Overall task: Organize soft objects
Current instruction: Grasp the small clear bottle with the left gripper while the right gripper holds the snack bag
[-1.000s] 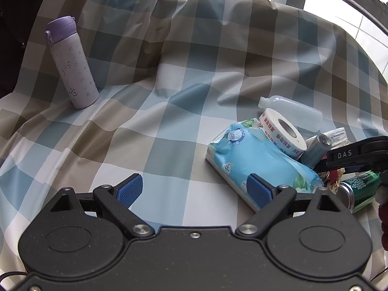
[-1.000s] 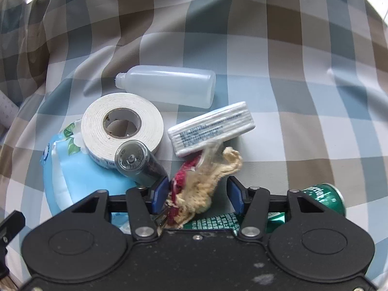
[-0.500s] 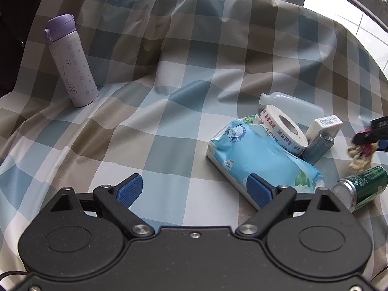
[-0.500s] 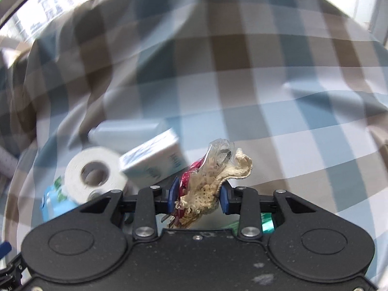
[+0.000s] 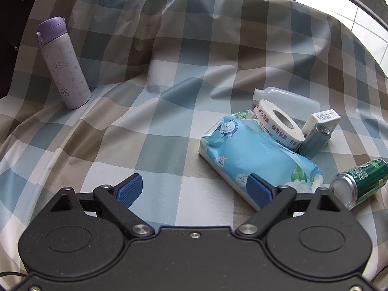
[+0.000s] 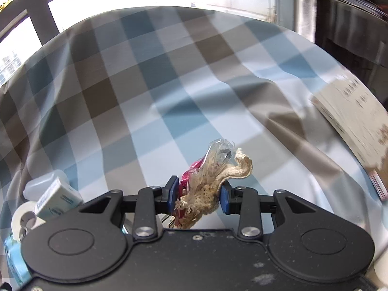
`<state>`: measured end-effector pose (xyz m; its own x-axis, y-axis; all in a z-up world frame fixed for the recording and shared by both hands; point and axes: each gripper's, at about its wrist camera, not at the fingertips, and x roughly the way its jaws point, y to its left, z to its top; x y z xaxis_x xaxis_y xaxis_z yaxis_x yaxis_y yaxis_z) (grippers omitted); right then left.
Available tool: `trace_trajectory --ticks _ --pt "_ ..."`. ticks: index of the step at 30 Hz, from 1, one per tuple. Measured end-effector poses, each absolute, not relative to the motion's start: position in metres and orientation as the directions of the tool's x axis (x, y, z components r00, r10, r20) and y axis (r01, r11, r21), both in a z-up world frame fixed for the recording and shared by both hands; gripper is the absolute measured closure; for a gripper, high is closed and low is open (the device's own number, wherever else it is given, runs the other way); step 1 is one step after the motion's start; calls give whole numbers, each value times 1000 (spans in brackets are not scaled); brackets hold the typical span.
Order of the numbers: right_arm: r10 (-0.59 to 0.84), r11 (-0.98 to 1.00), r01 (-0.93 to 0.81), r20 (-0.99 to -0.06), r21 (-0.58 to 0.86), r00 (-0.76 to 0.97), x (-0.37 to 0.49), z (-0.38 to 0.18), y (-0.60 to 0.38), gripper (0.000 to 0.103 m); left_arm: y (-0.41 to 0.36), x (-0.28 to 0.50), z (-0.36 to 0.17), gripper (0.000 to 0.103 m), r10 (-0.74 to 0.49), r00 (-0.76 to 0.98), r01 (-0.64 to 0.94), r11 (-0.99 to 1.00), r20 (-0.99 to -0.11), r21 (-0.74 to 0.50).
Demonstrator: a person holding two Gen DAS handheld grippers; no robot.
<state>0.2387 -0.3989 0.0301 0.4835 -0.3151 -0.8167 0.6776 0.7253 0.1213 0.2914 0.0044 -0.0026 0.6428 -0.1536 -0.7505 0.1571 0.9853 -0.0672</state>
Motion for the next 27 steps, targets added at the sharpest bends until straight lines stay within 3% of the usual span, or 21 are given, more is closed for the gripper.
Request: trace_trajectory --ticks 7,12,16,20,23,27 --pt "-207 693 668 -813 271 545 165 15 -356 69 3 291 -4 13 -157 665 159 985 -731 -67" --pt "-191 737 619 -795 271 575 152 11 -340 69 -2 286 -4 13 -145 698 165 985 -702 -39" --pt "-138 742 601 -810 297 570 155 5 -342 69 -15 277 -3 13 -94 742 174 983 -664 55" --pt "-95 772 559 -815 302 571 157 5 -336 69 -36 279 5 13 65 787 92 971 -614 220" --pt "-67 781 538 -815 316 576 156 6 -334 69 -61 287 15 13 50 780 140 958 -623 252" --pt "-42 787 522 -816 328 576 157 6 -332 69 -104 289 28 11 75 817 161 922 -572 351"
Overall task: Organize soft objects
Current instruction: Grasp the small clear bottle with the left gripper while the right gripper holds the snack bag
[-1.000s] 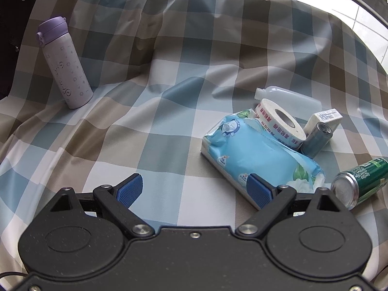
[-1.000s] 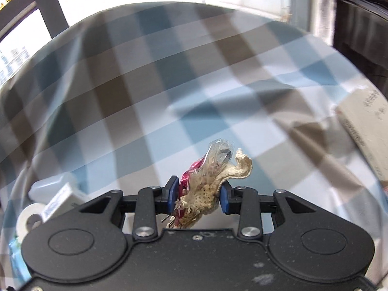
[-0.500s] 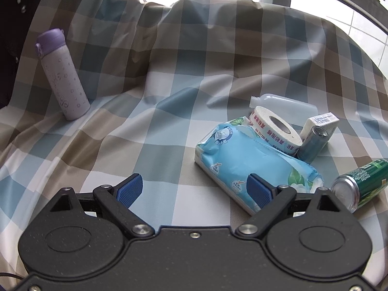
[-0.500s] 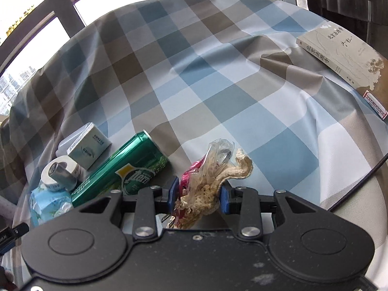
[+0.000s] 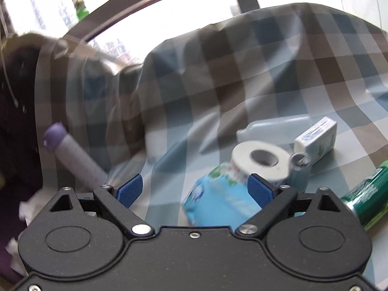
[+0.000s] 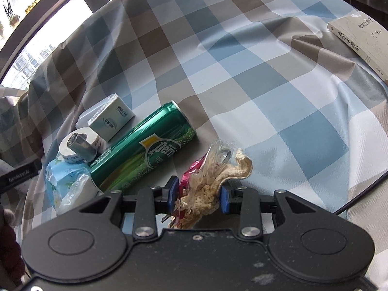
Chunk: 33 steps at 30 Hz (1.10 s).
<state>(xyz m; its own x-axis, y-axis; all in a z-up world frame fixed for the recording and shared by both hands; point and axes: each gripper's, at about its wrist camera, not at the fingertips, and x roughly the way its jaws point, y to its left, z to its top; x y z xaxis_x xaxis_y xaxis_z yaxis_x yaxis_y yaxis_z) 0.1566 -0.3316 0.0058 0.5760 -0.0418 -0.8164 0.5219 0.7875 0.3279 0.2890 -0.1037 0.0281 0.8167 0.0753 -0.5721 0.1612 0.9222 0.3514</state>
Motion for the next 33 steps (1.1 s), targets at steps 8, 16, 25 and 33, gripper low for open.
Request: trace_trajectory --ticks 8,16,25,33 --pt "-13 772 515 -801 373 599 152 9 -337 69 -166 311 11 12 161 781 199 852 -604 485" --pt "23 737 525 -792 426 609 148 9 -346 69 -192 318 17 13 -49 675 350 900 -736 260" --pt "52 730 512 -783 453 620 147 11 -346 68 -202 322 12 13 -130 484 389 918 -865 79" --pt "48 733 510 -782 450 621 147 12 -347 68 -217 332 -3 12 -89 442 374 923 -892 94"
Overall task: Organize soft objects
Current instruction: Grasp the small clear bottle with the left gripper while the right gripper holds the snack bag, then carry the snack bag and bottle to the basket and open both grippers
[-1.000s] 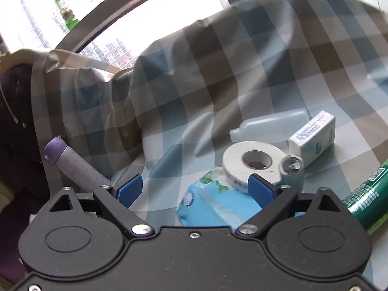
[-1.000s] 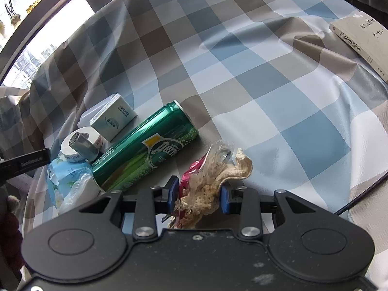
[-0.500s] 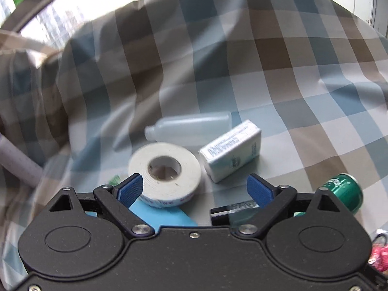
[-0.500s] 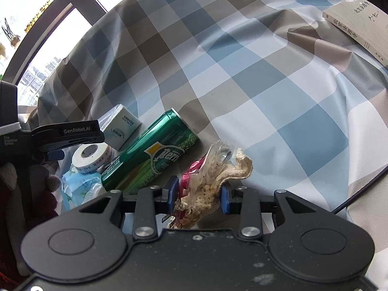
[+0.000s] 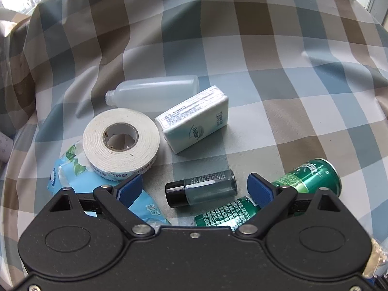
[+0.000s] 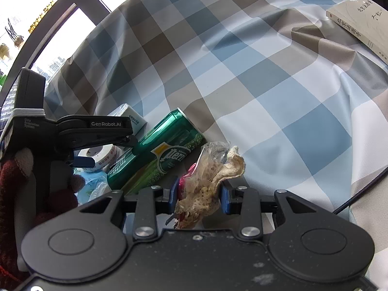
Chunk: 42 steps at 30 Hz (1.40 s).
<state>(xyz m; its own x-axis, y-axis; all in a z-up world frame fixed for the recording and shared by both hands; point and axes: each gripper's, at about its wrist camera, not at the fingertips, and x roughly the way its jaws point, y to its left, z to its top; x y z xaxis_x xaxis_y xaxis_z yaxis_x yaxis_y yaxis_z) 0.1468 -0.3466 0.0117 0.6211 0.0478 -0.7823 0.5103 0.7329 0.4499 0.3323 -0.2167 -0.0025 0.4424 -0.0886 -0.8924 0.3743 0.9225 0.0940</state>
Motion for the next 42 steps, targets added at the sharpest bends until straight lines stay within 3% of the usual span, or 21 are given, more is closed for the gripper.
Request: trace_trajectory --ticks 7,9,10,11,17,30,37,42 --pt "51 738 504 -781 450 623 148 13 -345 68 -217 345 -15 13 -101 387 345 938 -917 43" --pt "53 738 503 -782 450 621 148 13 -344 68 -217 349 -19 21 -118 367 332 943 -923 11" --pt "53 738 503 -782 450 621 148 13 -345 68 -217 351 -21 37 -125 360 328 945 -925 0" --pt "51 737 505 -782 449 621 148 13 -345 68 -216 353 -24 38 -132 348 326 945 -928 -12" --pt "49 739 506 -785 445 618 149 12 -345 68 -209 355 -23 38 -188 355 321 945 -916 -70" --pt "57 747 496 -785 443 617 149 10 -344 68 -180 291 68 38 -270 513 384 921 -815 -63" --pt "118 791 394 -749 468 652 146 14 -334 68 -142 227 87 38 -296 561 412 910 -773 -48" --pt "163 852 242 -675 464 720 135 30 -315 68 -111 180 92 38 -304 594 416 909 -745 -39"
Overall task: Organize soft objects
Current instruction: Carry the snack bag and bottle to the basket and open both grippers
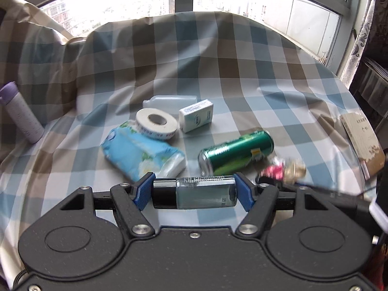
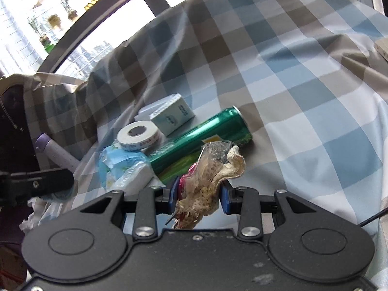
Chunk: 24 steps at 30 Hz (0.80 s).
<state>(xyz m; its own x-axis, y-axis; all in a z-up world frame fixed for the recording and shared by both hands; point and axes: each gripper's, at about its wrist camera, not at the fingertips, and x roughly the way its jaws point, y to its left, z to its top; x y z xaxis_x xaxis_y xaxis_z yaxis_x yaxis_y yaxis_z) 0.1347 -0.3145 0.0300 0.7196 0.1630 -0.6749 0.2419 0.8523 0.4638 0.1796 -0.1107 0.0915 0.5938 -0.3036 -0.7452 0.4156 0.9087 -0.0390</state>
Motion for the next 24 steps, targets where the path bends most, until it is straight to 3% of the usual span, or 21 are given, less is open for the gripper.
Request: trace_trajectory --ticks 11,16,24 --pt "265 882 17 -524 472 809 44 51 -267 68 -51 88 56 38 -232 634 357 934 -738 14" --pt "287 896 -7 -565 445 774 -10 54 -237 68 -35 58 32 38 -203 606 349 937 -769 28" --pt "263 898 57 -636 436 725 -55 60 -216 68 -20 26 12 38 -254 539 354 934 -803 -58"
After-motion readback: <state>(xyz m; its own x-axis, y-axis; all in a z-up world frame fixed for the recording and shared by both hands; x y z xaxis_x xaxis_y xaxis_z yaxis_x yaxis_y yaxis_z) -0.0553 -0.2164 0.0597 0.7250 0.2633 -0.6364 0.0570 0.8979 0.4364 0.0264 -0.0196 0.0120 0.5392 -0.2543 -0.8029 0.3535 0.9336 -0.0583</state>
